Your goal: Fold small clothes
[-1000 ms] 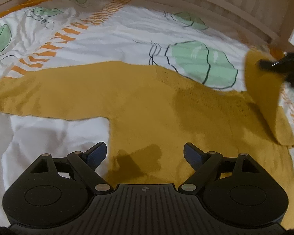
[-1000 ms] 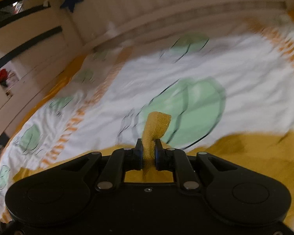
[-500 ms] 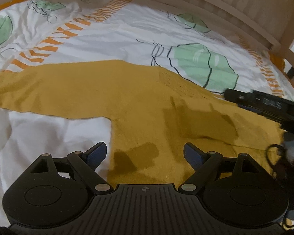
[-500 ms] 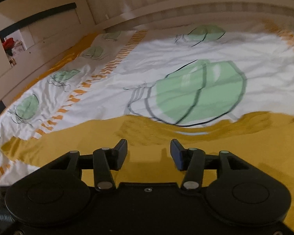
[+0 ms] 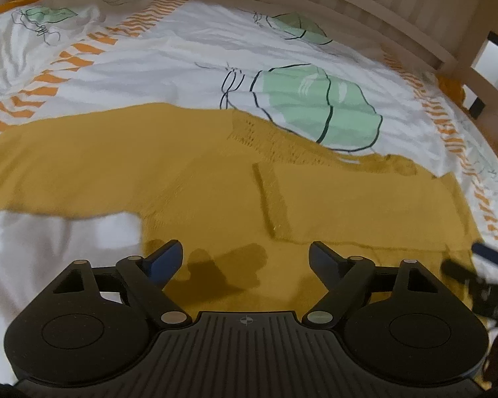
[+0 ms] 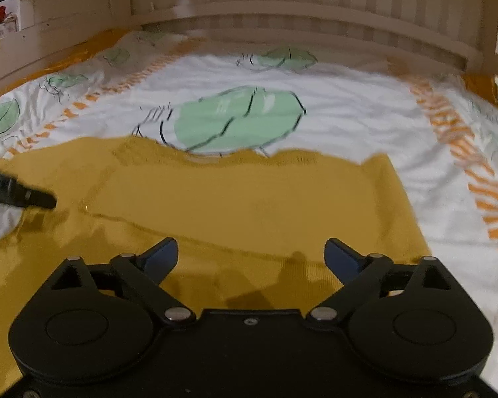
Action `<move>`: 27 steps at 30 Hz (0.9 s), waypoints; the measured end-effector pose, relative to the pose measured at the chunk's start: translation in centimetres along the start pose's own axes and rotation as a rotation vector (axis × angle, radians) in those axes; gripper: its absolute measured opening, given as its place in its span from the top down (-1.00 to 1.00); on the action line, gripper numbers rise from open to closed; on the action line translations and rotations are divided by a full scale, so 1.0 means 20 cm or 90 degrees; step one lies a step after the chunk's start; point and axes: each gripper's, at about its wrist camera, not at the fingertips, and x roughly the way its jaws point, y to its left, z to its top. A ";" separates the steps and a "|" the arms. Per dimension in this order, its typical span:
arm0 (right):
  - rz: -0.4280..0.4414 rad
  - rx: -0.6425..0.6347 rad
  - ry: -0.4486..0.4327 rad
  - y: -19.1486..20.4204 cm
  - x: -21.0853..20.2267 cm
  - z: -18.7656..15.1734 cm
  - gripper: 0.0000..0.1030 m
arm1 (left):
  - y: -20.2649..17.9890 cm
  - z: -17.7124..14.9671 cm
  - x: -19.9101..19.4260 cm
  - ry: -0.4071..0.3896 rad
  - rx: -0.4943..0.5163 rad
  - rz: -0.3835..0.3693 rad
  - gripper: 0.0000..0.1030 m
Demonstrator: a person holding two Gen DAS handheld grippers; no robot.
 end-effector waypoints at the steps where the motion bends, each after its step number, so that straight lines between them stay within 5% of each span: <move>1: 0.005 0.009 0.008 -0.01 0.01 0.00 -0.87 | -0.01 0.02 0.01 0.002 0.000 0.000 -0.61; 16: 0.048 0.109 -0.045 -0.17 -0.10 0.05 -0.93 | -0.18 0.15 0.24 0.034 0.014 -0.020 -0.43; 25: 0.050 0.184 -0.064 -0.31 -0.15 0.08 -0.98 | -0.20 0.16 0.32 0.055 0.006 0.011 -0.40; 26: 0.049 0.194 -0.064 -0.33 -0.15 0.08 -0.98 | -0.20 0.16 0.32 0.053 0.009 0.012 -0.33; 27: 0.047 0.205 -0.063 -0.35 -0.15 0.08 -0.98 | -0.21 0.16 0.32 0.048 0.012 0.014 -0.03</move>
